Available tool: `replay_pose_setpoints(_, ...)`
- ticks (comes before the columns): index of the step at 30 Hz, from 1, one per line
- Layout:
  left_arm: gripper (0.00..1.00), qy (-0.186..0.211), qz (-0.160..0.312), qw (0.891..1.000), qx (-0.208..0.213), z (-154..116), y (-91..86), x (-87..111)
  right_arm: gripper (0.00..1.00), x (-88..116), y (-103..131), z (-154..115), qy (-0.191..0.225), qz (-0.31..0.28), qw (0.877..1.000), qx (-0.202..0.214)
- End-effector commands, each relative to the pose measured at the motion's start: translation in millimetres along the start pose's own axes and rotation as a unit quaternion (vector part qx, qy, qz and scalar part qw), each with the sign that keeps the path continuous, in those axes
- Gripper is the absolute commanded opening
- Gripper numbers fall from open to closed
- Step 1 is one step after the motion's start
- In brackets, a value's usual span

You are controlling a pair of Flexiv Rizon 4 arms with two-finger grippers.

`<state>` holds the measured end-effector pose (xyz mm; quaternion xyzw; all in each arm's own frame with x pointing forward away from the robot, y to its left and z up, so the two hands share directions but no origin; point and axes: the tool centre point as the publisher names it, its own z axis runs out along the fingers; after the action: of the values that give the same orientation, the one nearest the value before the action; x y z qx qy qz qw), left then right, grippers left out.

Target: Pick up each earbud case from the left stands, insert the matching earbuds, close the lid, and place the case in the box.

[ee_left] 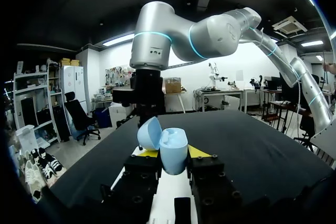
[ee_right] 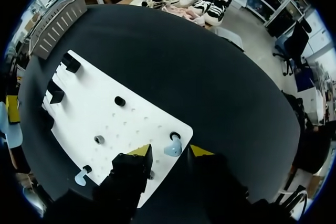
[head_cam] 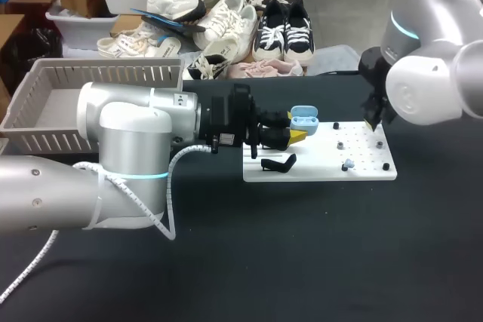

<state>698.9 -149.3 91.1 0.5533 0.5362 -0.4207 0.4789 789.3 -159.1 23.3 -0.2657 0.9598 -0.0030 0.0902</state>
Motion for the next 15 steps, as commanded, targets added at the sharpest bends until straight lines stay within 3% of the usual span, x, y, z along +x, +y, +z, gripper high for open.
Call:
replay_pose_setpoints(1,0.0,-0.001,0.001,1.0,-0.001,-0.2,-0.4,0.8,0.41,-0.3,0.5,0.3,0.0,0.004,1.0,0.001)
replay_pose_setpoints(15,0.0,-0.001,0.001,1.0,-0.001,-0.2,-0.4,0.8,0.36,-0.5,-1.4,1.6,0.0,0.024,1.0,0.001)
